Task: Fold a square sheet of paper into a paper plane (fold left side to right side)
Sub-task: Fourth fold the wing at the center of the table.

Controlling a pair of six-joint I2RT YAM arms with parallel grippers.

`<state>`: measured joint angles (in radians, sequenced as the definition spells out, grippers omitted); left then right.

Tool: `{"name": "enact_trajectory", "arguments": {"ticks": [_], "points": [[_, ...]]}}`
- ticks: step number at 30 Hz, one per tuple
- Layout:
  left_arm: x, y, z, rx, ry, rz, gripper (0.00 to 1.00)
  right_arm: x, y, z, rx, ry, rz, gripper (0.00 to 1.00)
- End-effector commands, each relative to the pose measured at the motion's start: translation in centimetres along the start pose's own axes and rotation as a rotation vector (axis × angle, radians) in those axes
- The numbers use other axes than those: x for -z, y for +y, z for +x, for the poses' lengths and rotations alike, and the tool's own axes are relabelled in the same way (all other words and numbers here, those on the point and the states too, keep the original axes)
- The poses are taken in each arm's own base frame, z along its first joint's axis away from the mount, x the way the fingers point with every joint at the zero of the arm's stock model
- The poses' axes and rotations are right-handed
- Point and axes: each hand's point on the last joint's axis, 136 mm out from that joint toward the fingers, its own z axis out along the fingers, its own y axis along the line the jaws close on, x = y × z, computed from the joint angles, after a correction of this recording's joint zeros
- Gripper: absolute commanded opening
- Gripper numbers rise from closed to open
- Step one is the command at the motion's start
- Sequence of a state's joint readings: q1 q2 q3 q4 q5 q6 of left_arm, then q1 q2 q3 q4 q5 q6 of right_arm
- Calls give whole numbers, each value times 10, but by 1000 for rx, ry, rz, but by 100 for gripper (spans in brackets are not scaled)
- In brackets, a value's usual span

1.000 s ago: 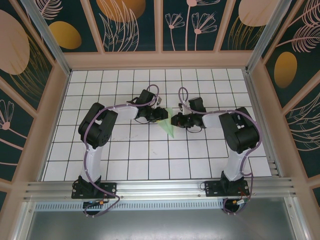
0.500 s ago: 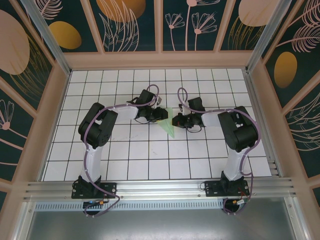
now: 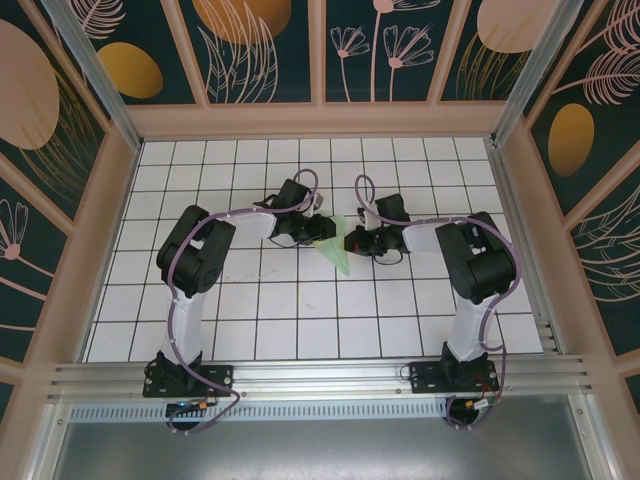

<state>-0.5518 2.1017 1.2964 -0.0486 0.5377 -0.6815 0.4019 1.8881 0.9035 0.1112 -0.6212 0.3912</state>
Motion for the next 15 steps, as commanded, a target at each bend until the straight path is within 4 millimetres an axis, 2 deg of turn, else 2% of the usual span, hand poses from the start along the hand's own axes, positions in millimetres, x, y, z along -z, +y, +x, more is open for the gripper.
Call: {"name": "enact_trajectory", "arguments": {"ticks": [1, 9, 12, 15], "points": [[9, -4, -1, -22, -5, -34, 40, -8, -29, 32, -57, 93, 111, 1], [40, -34, -20, -77, -68, -18, 42, -9, -44, 46, -93, 129, 166, 1], [42, -40, -22, -80, -71, 2, 39, -9, -44, 45, -94, 127, 167, 1], [35, -42, -20, -75, -49, 27, 35, -10, -43, 45, -90, 126, 164, 1]]}}
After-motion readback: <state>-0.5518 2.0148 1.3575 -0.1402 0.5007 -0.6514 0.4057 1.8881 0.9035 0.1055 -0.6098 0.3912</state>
